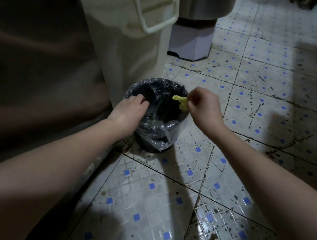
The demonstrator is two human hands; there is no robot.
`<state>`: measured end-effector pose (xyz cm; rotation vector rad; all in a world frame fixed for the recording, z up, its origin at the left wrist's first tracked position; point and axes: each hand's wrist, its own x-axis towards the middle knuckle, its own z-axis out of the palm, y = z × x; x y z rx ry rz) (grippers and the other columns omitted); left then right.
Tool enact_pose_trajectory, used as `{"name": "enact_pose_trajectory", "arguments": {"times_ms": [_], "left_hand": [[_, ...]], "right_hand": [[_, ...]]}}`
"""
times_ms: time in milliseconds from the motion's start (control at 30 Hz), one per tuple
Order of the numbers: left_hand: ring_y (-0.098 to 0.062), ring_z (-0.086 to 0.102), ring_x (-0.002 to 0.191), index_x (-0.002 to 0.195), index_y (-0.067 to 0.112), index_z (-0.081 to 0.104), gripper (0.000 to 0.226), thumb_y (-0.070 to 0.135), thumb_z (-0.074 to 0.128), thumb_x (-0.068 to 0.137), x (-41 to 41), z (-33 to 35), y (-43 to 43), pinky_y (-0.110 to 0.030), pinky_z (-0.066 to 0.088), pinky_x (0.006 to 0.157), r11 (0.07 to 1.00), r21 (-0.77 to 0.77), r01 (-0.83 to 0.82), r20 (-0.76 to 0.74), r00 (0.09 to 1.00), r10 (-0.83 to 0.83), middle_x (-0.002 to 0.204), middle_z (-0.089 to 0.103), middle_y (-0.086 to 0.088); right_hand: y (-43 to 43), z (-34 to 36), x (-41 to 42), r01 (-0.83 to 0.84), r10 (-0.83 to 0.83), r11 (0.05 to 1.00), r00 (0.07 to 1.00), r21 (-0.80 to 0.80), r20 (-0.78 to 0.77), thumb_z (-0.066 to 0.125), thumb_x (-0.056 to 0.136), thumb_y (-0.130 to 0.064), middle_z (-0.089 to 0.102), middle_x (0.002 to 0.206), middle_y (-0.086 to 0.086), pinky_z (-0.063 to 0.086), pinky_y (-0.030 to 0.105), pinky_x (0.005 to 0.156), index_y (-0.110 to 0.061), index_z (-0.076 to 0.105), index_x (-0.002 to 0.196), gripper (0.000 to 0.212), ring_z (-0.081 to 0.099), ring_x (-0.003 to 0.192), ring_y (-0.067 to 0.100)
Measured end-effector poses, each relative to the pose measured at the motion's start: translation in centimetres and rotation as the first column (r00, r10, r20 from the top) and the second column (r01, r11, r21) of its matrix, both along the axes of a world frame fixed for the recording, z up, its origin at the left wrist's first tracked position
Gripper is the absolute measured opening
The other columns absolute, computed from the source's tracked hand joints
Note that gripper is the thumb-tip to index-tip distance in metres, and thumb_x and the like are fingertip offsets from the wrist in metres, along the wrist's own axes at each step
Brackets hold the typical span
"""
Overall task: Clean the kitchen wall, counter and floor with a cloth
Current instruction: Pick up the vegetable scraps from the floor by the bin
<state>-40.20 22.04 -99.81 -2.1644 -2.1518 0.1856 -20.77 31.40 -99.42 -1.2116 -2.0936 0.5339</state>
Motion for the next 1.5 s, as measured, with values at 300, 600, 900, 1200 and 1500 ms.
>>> {"name": "enact_pose_trajectory", "arguments": {"times_ms": [300,600,900,1200,1500], "left_hand": [[-0.029,0.045,0.118,0.127,0.013,0.045,0.034,0.026,0.041,0.096,-0.6,-0.6,-0.6,-0.041,0.035,0.092,0.995,0.101,-0.025,-0.079,0.996,0.033,0.132,0.045,-0.010],[-0.030,0.048,0.112,0.128,0.013,0.045,0.035,0.026,0.042,0.096,0.9,-0.4,0.5,-0.041,0.039,0.091,0.995,0.098,0.006,-0.015,1.000,-0.004,0.129,0.046,-0.010],[-0.029,0.050,0.104,0.123,0.012,0.048,0.030,0.024,0.041,0.096,5.1,-0.7,2.5,-0.040,0.039,0.082,0.989,0.145,0.043,0.079,0.995,-0.055,0.121,0.049,-0.010],[-0.030,0.049,0.108,0.127,0.012,0.047,0.034,0.025,0.039,0.097,8.2,-1.5,5.0,-0.042,0.038,0.089,0.984,0.175,0.026,0.259,0.963,-0.071,0.124,0.048,-0.010],[-0.028,0.037,0.130,0.137,0.012,0.041,0.041,0.020,0.043,0.097,9.9,-1.4,5.6,-0.040,0.033,0.102,0.997,0.071,0.020,0.352,0.935,-0.044,0.145,0.036,-0.010]], "right_hand": [[-0.3,-0.3,-2.0,-0.044,0.045,0.999,0.999,-0.023,0.013,0.055,0.085,-0.001,0.068,0.100,0.011,0.050,0.031,0.084,-0.007,0.069,0.099,0.021,0.062,0.092,0.023],[-1.1,-1.0,0.8,-0.052,0.055,0.998,0.989,-0.023,0.136,0.053,0.090,-0.007,0.063,0.104,0.009,0.050,0.037,0.084,-0.011,0.067,0.106,0.021,0.060,0.096,0.023],[-2.4,-2.2,6.2,0.024,-0.007,0.999,0.945,-0.048,0.326,0.049,0.093,-0.016,0.061,0.118,0.003,0.051,0.041,0.082,-0.019,0.060,0.119,0.027,0.059,0.104,0.022],[-1.6,-4.8,9.5,0.118,-0.074,0.988,0.926,-0.100,0.370,0.050,0.094,-0.016,0.059,0.123,0.002,0.047,0.035,0.083,-0.019,0.058,0.121,0.029,0.057,0.110,0.022],[-1.4,-2.5,10.9,0.084,0.019,0.985,0.820,-0.153,0.572,0.047,0.086,0.002,0.061,0.117,0.013,0.046,0.043,0.086,-0.007,0.058,0.121,0.038,0.055,0.104,0.031]]}}
